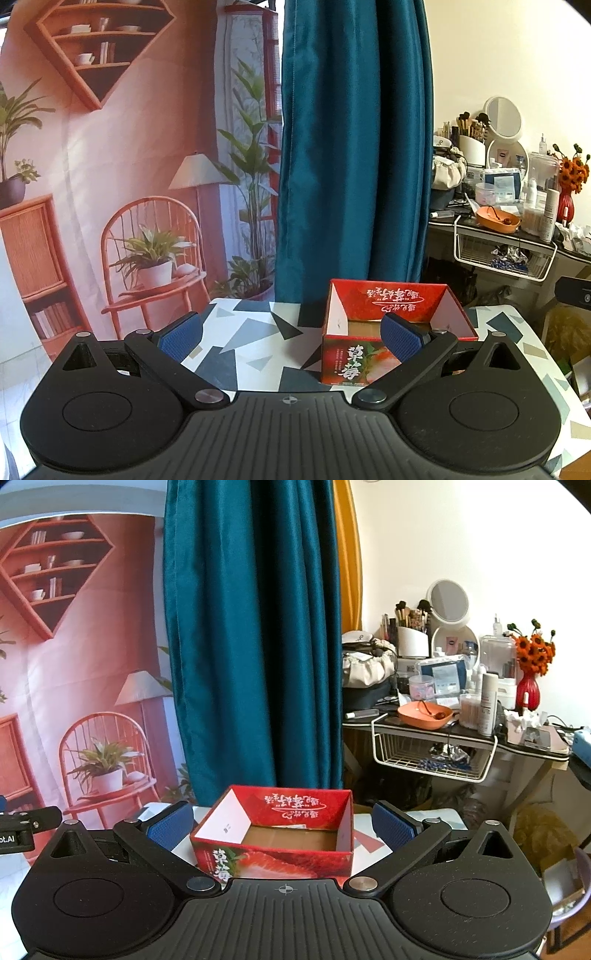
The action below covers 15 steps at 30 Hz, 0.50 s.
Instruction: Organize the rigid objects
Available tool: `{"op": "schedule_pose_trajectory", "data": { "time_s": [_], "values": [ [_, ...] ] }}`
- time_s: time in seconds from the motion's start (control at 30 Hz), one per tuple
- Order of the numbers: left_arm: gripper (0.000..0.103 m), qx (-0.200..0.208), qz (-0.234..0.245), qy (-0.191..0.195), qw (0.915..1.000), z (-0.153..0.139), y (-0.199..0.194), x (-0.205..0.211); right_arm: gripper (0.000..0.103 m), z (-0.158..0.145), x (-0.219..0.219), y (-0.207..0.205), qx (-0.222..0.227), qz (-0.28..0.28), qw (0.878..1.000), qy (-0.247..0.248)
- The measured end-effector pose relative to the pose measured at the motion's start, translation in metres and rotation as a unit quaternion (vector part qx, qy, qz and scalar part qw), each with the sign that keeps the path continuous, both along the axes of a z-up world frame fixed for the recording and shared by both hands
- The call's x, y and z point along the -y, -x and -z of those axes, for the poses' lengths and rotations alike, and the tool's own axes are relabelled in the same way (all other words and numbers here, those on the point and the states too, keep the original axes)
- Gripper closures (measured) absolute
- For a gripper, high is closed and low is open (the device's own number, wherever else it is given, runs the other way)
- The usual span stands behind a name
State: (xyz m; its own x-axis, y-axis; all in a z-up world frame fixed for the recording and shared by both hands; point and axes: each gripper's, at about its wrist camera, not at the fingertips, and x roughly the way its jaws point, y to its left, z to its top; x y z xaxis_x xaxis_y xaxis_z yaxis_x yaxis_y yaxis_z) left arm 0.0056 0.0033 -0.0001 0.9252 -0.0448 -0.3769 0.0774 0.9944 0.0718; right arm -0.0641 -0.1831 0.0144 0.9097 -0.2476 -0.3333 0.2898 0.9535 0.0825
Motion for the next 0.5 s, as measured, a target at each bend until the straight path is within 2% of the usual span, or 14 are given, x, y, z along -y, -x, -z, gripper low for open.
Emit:
{"op": "schedule_pose_trajectory", "data": {
  "time_s": [0.5],
  "values": [
    [0.000, -0.013, -0.014, -0.001, 0.9998, 0.008, -0.008, 0.005, 0.000, 0.012, 0.006, -0.005, 0.005, -0.017, 1.000, -0.005]
  ]
}}
